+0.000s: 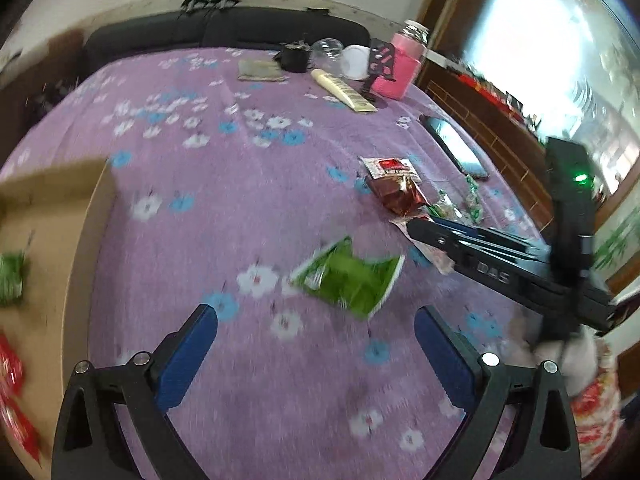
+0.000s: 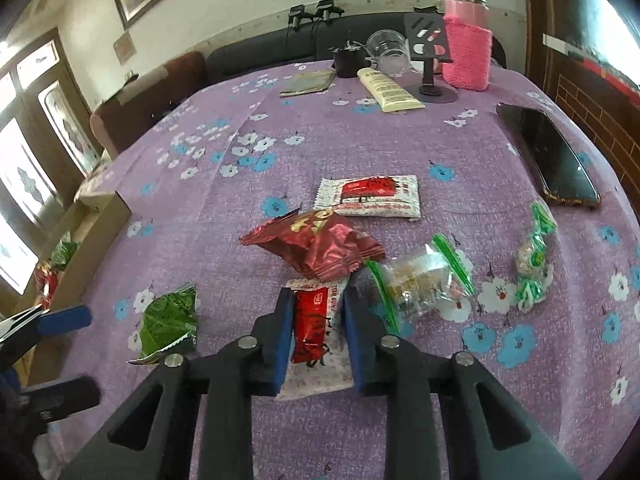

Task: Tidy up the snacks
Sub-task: 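Grasp a green snack bag with the left tool while the right tool grasps a red-and-white packet, then carry both packets over the box and lower them inside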

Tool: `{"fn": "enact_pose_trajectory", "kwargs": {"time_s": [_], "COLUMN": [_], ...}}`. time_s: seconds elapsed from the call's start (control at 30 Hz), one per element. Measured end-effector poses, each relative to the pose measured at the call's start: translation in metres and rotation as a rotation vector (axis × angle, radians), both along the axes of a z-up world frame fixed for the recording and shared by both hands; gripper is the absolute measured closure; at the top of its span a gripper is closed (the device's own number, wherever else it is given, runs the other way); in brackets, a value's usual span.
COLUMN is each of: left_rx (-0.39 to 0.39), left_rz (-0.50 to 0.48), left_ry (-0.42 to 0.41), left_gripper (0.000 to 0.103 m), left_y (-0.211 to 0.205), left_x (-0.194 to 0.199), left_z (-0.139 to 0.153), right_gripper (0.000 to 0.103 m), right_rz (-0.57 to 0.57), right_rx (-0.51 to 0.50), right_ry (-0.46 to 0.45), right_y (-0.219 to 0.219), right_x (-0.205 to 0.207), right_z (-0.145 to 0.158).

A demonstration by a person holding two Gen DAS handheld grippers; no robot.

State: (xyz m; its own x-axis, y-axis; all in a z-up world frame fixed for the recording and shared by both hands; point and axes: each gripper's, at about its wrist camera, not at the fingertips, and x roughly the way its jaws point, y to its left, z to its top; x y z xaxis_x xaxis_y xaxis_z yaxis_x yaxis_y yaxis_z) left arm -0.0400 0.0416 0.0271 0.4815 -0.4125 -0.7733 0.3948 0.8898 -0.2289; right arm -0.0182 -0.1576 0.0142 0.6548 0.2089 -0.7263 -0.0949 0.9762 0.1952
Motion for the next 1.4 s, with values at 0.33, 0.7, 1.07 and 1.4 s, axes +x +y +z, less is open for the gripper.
{"fn": "enact_pose_trajectory", "kwargs": {"time_s": [0.33,0.7,1.07,1.4], "left_rx": [0.189,0.094,-0.007,0.013], "left_rz": [-0.144,-0.084,0.218,0.430], "left_ry": [-0.065,-0.066,-0.116,-0.057], "left_gripper": [0.026,0.063,0.062,0.062], "left_y": [-0.054,-0.021,0.125,0.221], "left_x": [0.019,0.002,-0.052,-0.074], "left_z": [-0.023,0.001,0.046,0.015], "right_gripper": [0.081,0.081,0.081,0.080], "right_rz": [0.009,0.002,0.039,0.366], "right_rx": [0.082,0.117,0.126,0.173], "right_ry": [-0.062,-0.085,-0.070,-0.056], "right_y": [-0.007,-0.009,0.019,0.175], "right_x": [-0.011,-0.014,-0.021,-0.046], "right_z": [0.013,0.016,0.030,0.067]}}
